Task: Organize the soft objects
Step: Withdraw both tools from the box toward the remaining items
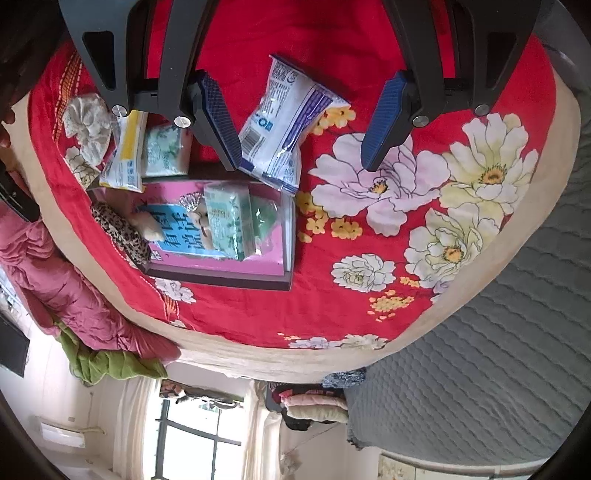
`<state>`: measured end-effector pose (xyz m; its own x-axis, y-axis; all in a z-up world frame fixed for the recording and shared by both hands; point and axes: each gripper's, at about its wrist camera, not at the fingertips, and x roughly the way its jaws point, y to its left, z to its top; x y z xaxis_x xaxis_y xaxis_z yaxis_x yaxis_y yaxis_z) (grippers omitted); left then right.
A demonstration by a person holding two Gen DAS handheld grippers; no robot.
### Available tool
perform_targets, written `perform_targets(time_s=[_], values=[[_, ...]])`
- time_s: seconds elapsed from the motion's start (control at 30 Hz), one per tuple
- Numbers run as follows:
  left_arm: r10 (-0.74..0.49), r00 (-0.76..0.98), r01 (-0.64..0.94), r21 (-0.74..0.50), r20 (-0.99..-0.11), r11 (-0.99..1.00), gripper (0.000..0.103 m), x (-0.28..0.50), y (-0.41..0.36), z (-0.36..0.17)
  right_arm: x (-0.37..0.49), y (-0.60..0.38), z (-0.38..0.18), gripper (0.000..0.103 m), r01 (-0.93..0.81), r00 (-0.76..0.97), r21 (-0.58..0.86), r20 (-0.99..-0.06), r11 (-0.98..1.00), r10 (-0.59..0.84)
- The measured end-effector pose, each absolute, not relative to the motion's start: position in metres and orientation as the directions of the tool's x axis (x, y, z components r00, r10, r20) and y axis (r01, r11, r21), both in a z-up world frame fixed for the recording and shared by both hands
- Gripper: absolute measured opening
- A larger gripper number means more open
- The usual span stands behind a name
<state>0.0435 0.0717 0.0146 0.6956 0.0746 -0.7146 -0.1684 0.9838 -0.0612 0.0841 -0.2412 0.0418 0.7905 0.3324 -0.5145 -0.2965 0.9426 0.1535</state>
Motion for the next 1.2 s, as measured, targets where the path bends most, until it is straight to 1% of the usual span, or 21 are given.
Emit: perform_targets(time_s=[0.17,0.33,0.57,0.77,1.0,1.2], values=[[0.078,0.690,-0.168,-0.055,-0.719,0.984,0.069,0.038,0.071,0.014,0.078,-0.242,0.041,0.070,-0.289,0.784,0.164,-0.525,0.943,0.332],[0.072,0.685,-0.160,-0.054,-0.725,0.986,0.069,0.033,0.067,0.014,0.077,-0.244,0.035,0.070,-0.274,0.758,0.211,-0.553,0.938,0.346],[0.062,0.668,-0.137,-0.041,-0.742,0.990,0.069,0.027,0.057,0.009,0.071,-0.238,0.030,0.070,-0.273,0.740,0.210,-0.578,0.939,0.345],[0.053,0.651,-0.119,-0.032,-0.757,0.992,0.069,0.026,0.052,0.002,0.073,-0.229,0.011,0.070,-0.254,0.685,0.223,-0.645,0.941,0.338],[0.059,0.633,-0.117,-0.020,-0.772,0.993,0.069,0.031,0.053,-0.009,0.079,-0.221,-0.011,0.070,-0.238,0.636,0.195,-0.709,0.951,0.305],[0.054,0.617,-0.117,-0.024,-0.785,0.993,0.069,0.038,0.057,-0.018,0.084,-0.217,-0.027,0.070,-0.216,0.619,0.136,-0.747,0.967,0.243]])
